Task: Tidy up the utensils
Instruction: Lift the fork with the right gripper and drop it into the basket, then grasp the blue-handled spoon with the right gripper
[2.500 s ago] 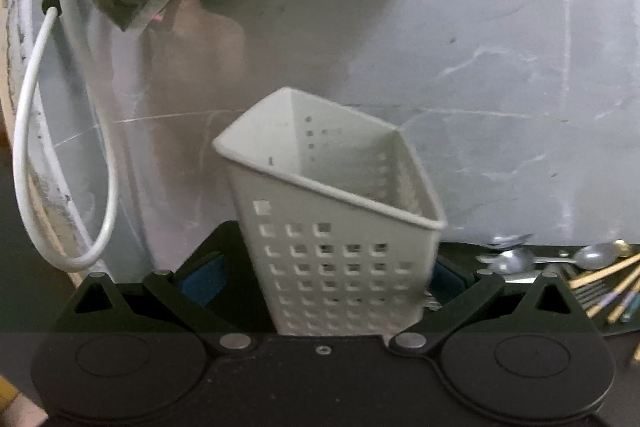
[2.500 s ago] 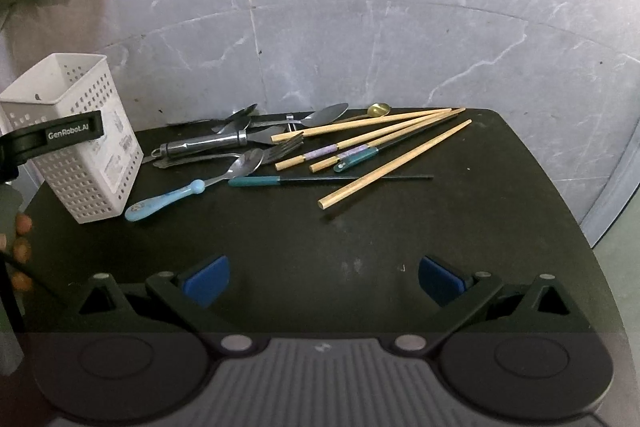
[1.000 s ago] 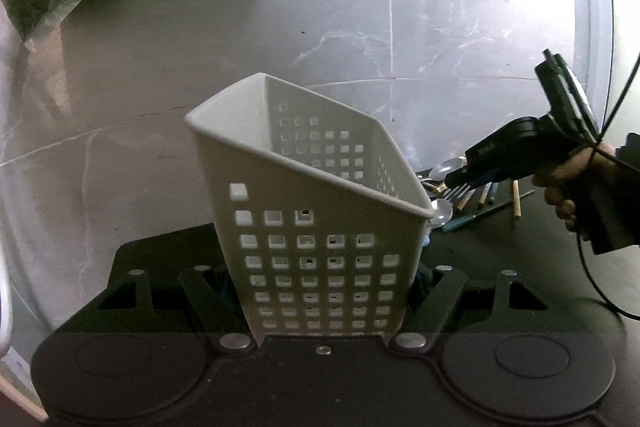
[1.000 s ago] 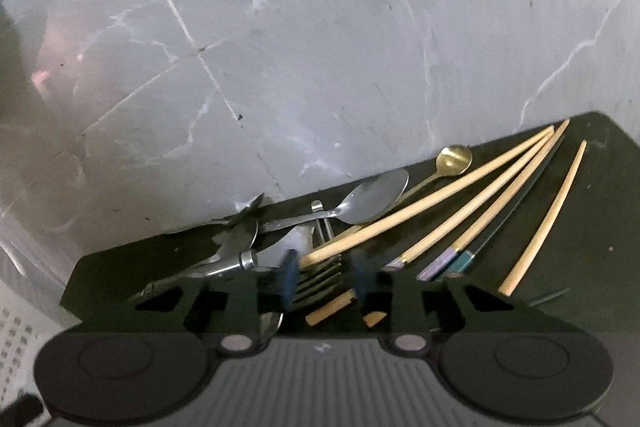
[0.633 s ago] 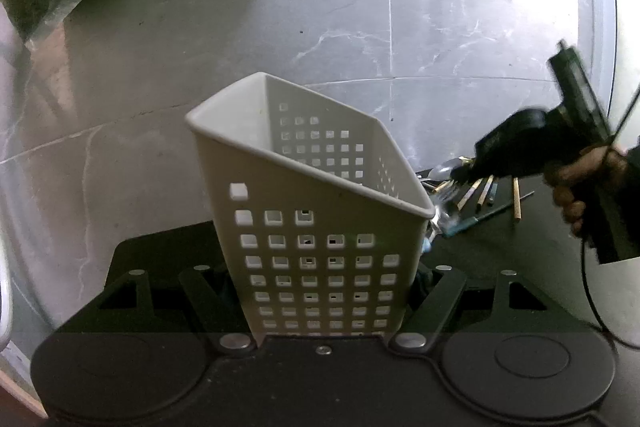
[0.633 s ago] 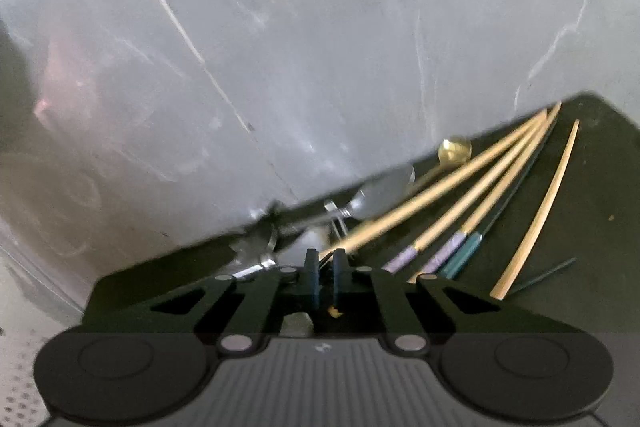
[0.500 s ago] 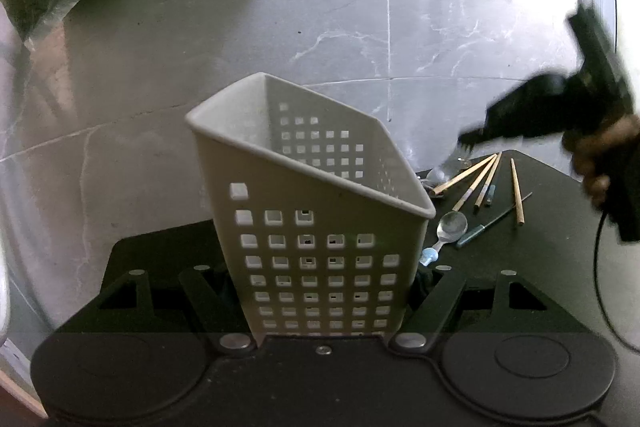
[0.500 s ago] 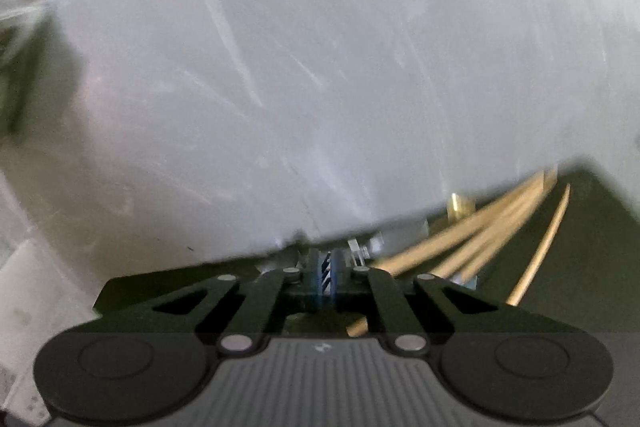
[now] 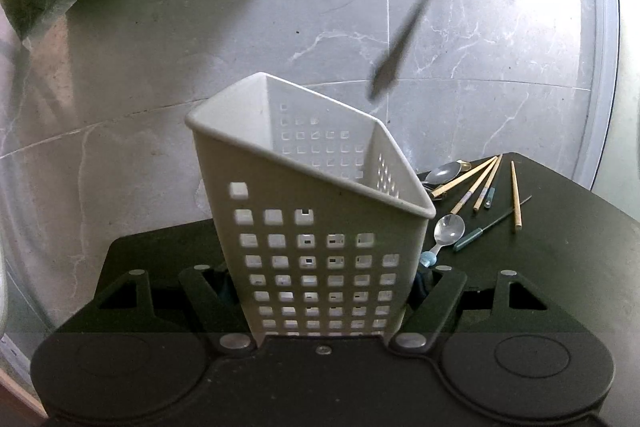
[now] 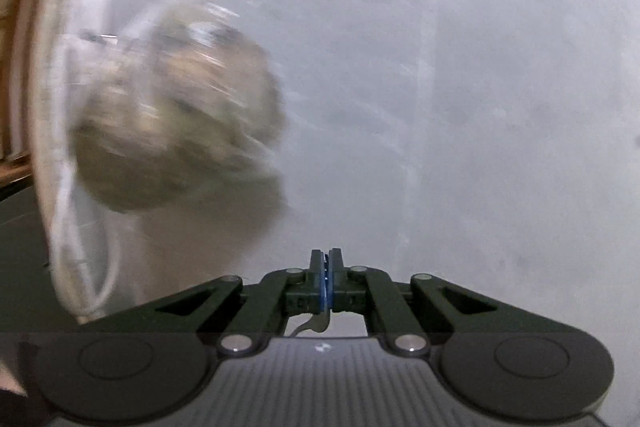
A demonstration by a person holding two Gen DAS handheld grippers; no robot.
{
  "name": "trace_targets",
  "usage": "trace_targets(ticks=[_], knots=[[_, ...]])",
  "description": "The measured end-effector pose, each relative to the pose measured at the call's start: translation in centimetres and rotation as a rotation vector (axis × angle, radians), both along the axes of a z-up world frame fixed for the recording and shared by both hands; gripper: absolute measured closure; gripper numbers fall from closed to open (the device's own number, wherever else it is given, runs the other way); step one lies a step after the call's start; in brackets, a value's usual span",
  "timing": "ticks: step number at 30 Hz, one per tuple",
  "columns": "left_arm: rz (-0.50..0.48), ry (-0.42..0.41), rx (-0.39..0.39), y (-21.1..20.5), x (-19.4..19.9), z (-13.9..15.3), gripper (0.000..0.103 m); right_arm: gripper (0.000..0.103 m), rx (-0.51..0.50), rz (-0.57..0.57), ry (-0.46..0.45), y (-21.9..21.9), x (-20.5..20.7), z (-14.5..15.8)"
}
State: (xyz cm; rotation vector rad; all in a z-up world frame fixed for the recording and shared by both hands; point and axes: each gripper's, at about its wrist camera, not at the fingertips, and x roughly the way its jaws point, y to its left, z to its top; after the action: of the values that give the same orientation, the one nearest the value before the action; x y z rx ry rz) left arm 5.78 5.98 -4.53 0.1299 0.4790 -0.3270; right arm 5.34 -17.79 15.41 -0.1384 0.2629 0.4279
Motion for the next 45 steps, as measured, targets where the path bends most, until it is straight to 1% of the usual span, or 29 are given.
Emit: trace_targets(ticks=[2,4,6,10,14,16,17,18,19,21,22,23,24,25,27,28,30,31,33,35,36,38,40,41,42,43,44,45], knots=[[0.001,-0.001,0.001,-0.1,-0.1,0.0,0.027,0.102,-0.017,0.067,-0.007,1.3,-0.9,0.7],[-0.001,-0.002,0.001,-0.1,-0.1,0.0,0.027,0.102,-0.041,0.124,-0.002,2.7,-1.4,0.5],[-0.001,-0.004,0.0,-0.1,-0.2,0.0,0.027,0.102,-0.088,0.166,0.0,4.6,-1.8,-0.6],[0.002,-0.004,0.002,-0.2,-0.2,0.0,0.027,0.102,-0.156,0.224,0.042,7.2,-1.4,-3.9],[-0.004,-0.004,0.007,-0.2,-0.2,0.0,0.027,0.1,-0.156,0.243,0.123,8.0,-1.0,-7.0],[-0.005,-0.003,0.005,-0.1,-0.3,0.0,0.027,0.09,-0.109,0.249,0.166,7.6,-0.9,-8.0],[-0.006,-0.002,0.005,-0.1,-0.3,0.0,0.027,0.077,-0.091,0.252,0.182,7.3,-1.1,-8.2],[-0.004,-0.002,0.004,-0.1,-0.3,0.0,0.027,0.061,-0.078,0.254,0.191,6.8,-1.5,-8.4],[-0.002,-0.001,0.003,0.0,-0.3,0.0,0.027,0.057,-0.059,0.255,0.197,6.3,-1.6,-8.5],[-0.001,0.001,0.0,0.0,-0.2,0.1,0.027,0.047,0.011,0.245,0.195,4.7,-1.6,-8.2],[0.0,0.002,0.002,0.0,-0.2,0.1,0.027,0.043,0.047,0.222,0.194,3.6,-1.5,-8.2],[0.001,0.002,0.001,0.0,-0.2,0.1,0.027,0.035,0.08,0.183,0.197,2.2,-1.1,-8.3],[0.002,0.002,0.001,0.0,-0.2,0.1,0.027,0.031,0.101,0.143,0.21,1.0,-0.6,-8.7],[0.0,0.002,0.002,0.0,-0.2,0.2,0.027,0.03,0.121,0.102,0.235,-0.4,0.1,-9.4],[0.001,0.006,0.003,0.0,-0.2,0.3,0.027,0.031,0.165,0.045,0.318,-3.2,2.3,-11.7],[0.001,0.008,0.004,0.0,-0.2,0.3,0.027,0.031,0.174,0.031,0.374,-4.5,3.8,-13.5],[0.005,0.015,0.005,0.0,-0.1,0.4,0.027,0.038,0.162,0.021,0.45,-6.0,6.3,-16.7],[0.008,0.019,0.006,-0.1,-0.1,0.4,0.027,0.04,0.164,0.024,0.493,-6.6,7.6,-18.3],[0.016,0.021,0.008,-0.2,-0.1,0.4,0.027,0.044,0.19,0.044,0.564,-7.4,10.0,-20.8],[0.027,0.023,0.006,-0.3,0.0,0.5,0.027,0.046,0.184,0.06,0.585,-7.6,11.5,-22.5],[0.029,0.022,0.007,-0.5,0.1,0.5,0.027,0.049,0.171,0.064,0.591,-7.4,12.1,-23.0],[0.033,0.025,0.009,-0.8,0.3,0.6,0.027,0.051,0.168,0.09,0.618,-7.2,13.0,-23.9],[0.032,0.025,0.01,-0.9,0.3,0.7,0.027,0.052,0.162,0.12,0.602,-6.9,13.3,-24.1],[0.034,0.025,0.012,-1.0,0.3,0.7,0.027,0.055,0.152,0.133,0.596,-6.7,13.4,-24.1],[0.035,0.026,0.013,-1.1,0.3,0.8,0.027,0.064,0.145,0.142,0.591,-6.5,13.4,-24.2],[0.036,0.026,0.014,-1.0,0.3,0.7,0.027,0.07,0.139,0.153,0.59,-6.3,13.4,-24.2],[0.037,0.027,0.016,-1.1,0.3,0.7,0.027,0.079,0.119,0.157,0.601,-5.9,13.5,-24.5],[0.038,0.026,0.015,-1.1,0.3,0.8,0.027,0.082,0.094,0.161,0.605,-5.5,13.7,-24.9]])
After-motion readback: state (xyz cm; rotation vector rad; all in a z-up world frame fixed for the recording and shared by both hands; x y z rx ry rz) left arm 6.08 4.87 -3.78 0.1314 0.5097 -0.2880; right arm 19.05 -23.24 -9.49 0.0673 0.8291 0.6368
